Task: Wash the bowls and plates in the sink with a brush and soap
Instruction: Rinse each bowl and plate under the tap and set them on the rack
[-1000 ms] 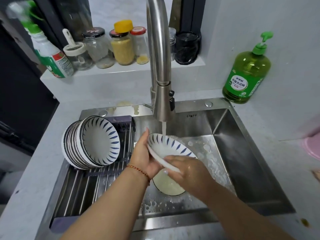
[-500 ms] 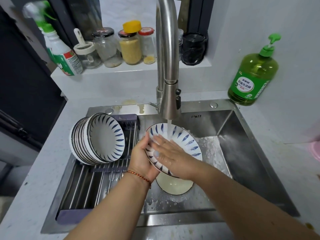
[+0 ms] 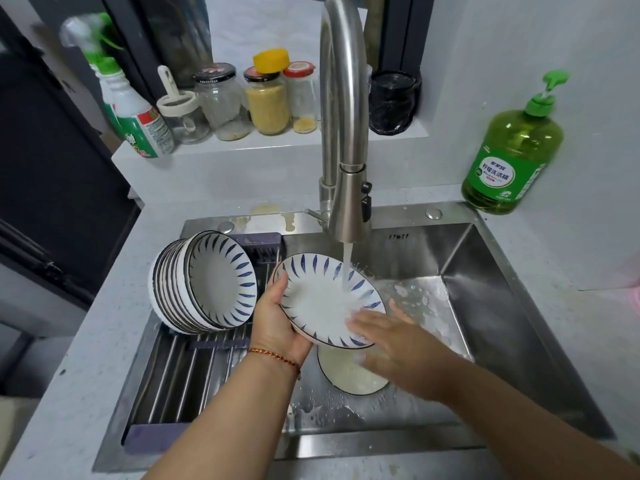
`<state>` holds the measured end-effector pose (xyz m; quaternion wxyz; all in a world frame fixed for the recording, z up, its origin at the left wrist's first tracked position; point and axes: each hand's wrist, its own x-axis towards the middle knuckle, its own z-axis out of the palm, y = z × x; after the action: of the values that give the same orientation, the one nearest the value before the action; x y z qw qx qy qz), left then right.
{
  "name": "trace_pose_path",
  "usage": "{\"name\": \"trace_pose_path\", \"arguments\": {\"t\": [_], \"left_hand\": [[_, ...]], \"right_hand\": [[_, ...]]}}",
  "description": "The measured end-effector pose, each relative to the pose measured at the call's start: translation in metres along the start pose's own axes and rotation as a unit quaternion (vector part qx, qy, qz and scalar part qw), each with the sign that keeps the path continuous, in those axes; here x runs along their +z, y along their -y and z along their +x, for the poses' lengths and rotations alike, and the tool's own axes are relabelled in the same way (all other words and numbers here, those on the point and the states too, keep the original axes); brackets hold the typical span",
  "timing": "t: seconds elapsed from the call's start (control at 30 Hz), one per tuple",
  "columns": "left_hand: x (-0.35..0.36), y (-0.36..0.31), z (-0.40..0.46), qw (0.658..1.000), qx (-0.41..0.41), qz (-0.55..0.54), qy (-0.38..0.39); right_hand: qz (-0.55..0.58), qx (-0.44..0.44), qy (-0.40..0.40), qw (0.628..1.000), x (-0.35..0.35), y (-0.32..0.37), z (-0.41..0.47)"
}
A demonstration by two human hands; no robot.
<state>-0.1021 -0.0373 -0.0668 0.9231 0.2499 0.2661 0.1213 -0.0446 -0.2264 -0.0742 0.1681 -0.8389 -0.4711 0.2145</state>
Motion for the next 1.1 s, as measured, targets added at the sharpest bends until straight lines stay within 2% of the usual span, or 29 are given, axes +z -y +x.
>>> {"name": "trace_pose_path", "arguments": {"t": [0.1, 0.17, 0.27, 0.37, 0.5, 0.6, 0.73, 0.83, 1.0, 1.1], "left_hand": [[0.003, -0.001, 0.0, 1.0, -0.009, 0.013, -0.019], [0.006, -0.002, 0.0, 0.999, -0.017, 0.019, -0.022], [0.006, -0.009, -0.003, 0.996, -0.043, 0.053, -0.056], [-0.007, -0.011, -0.005, 0.988, -0.07, 0.112, -0.073], [-0.023, -0.008, -0.014, 0.973, -0.061, 0.192, -0.116], [-0.029, -0.011, -0.022, 0.963, -0.019, 0.239, -0.125], [-0.043, -0.026, -0.025, 0.921, 0.105, 0.345, -0.147], [-0.049, -0.048, -0.032, 0.906, 0.173, 0.353, -0.158], [-0.055, -0.088, -0.039, 0.868, 0.259, 0.392, -0.161], [-0.061, -0.113, -0.036, 0.859, 0.264, 0.411, -0.152]], "right_hand": [[-0.014, -0.06, -0.135, 0.989, 0.018, 0.006, 0.002], [0.021, -0.063, -0.183, 0.981, 0.021, 0.012, 0.004], [0.067, -0.058, -0.191, 0.978, 0.023, 0.024, 0.002], [0.195, 0.027, -0.172, 0.965, 0.017, 0.04, -0.001], [0.35, 0.112, -0.182, 0.912, 0.019, 0.051, 0.004], [0.417, 0.149, -0.19, 0.876, 0.024, 0.059, 0.005], [0.438, 0.16, -0.216, 0.858, 0.027, 0.074, 0.01], [0.448, 0.151, -0.236, 0.849, 0.023, 0.09, 0.019], [0.487, 0.134, -0.255, 0.825, 0.017, 0.115, 0.046], [0.505, 0.13, -0.266, 0.811, 0.016, 0.129, 0.066]]}}
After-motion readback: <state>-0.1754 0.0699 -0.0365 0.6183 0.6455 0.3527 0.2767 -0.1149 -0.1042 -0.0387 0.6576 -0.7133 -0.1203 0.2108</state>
